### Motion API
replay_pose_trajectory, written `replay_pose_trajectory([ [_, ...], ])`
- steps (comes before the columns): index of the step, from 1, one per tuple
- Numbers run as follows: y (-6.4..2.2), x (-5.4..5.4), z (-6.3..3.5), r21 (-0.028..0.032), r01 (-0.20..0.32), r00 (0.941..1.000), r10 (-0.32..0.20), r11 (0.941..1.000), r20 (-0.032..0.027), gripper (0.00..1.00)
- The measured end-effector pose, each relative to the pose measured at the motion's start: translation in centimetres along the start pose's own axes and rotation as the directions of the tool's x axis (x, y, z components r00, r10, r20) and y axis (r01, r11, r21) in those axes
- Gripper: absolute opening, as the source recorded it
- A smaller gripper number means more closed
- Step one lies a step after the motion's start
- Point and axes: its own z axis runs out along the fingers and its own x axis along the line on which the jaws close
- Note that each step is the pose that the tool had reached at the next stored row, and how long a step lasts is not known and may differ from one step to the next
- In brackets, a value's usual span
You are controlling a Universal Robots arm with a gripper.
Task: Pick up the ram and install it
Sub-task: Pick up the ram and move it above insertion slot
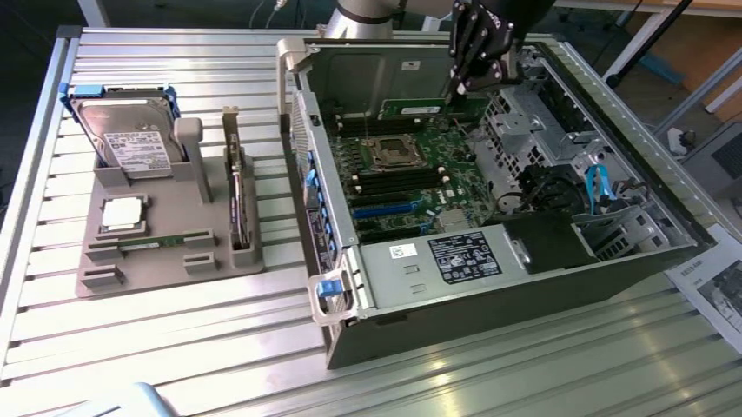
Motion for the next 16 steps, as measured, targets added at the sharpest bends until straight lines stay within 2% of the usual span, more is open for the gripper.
replay_pose_trajectory([
  [4,0.01,-0.72,0.06,0.0000,0.000,1.0000,0.000,1.0000,0.0000,0.12],
  [10,0.01,-0.75,0.07,0.0000,0.000,1.0000,0.000,1.0000,0.0003,0.12],
  [16,-0.02,-0.71,0.71,-0.0002,0.000,1.0000,0.000,1.0000,0.0077,0.12],
])
